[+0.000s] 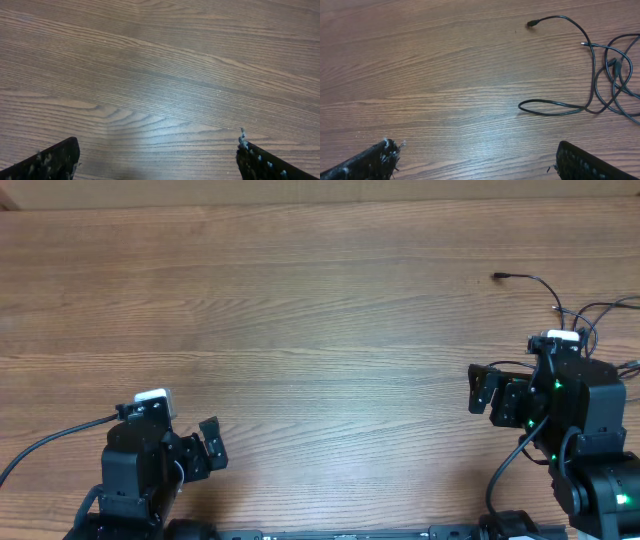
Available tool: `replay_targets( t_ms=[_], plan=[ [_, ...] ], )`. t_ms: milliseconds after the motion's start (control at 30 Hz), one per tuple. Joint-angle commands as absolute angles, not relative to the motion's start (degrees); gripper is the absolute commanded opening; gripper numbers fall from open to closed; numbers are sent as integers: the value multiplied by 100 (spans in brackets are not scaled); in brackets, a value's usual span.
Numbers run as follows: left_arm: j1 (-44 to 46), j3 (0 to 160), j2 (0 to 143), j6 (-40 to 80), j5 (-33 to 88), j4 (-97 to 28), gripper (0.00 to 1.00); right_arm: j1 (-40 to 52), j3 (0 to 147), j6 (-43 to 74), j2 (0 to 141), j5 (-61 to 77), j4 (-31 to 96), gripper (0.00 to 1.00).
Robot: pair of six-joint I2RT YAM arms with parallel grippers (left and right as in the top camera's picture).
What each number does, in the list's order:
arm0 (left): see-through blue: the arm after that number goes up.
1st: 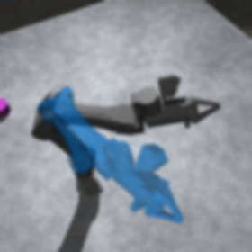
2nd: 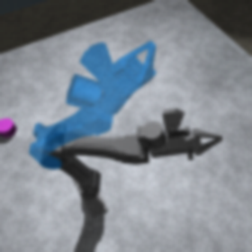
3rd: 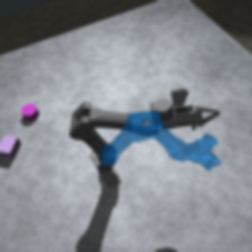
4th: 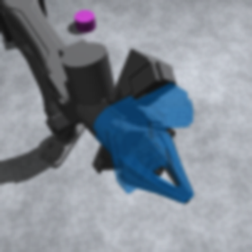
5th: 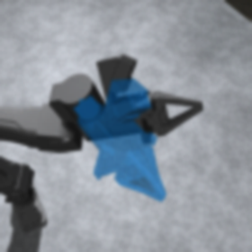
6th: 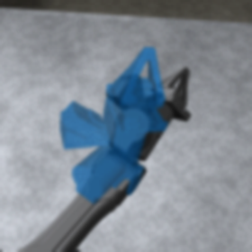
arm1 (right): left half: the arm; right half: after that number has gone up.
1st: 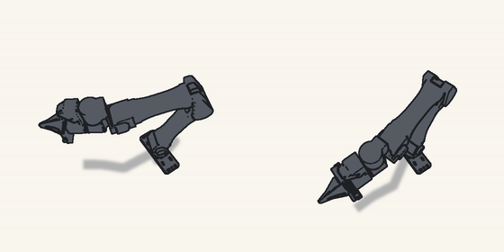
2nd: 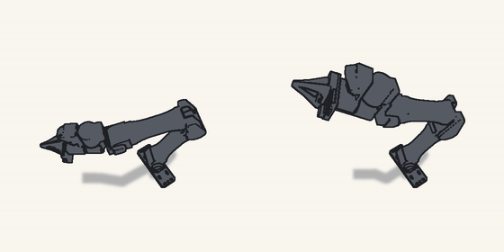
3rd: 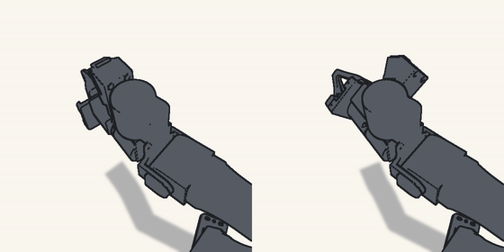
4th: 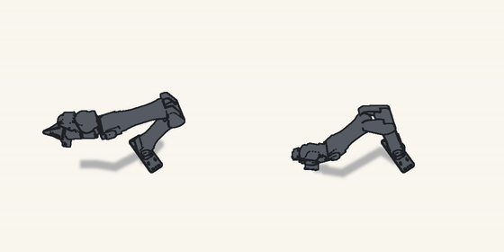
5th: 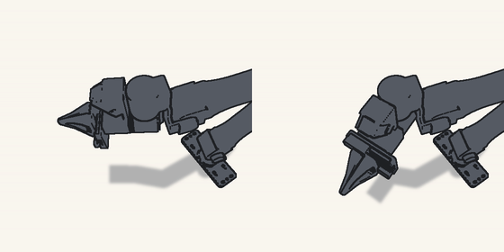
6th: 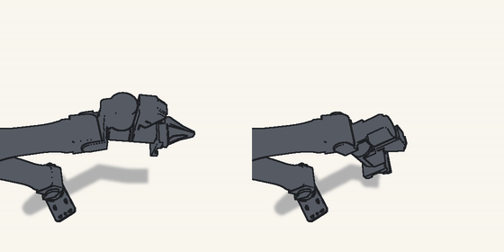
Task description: Untangle cables
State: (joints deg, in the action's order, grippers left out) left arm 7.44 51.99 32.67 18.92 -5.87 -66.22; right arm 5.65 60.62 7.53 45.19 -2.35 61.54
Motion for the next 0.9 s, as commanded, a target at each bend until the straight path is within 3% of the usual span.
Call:
replay_targets(
  t_ms=[0, 300, 867],
  plan=[
    [714, 5151, 3229, 1820, -639, -6622, 100, 556, 6031, 790, 4508, -292, 6143, 100],
    [714, 5151, 3229, 1820, -639, -6622, 100, 502, 5942, 572, 3909, -292, 6121, 100],
    [714, 5151, 3229, 1817, -639, -6622, 100, 502, 2589, 558, 158, -270, 2392, 100]
  ],
)
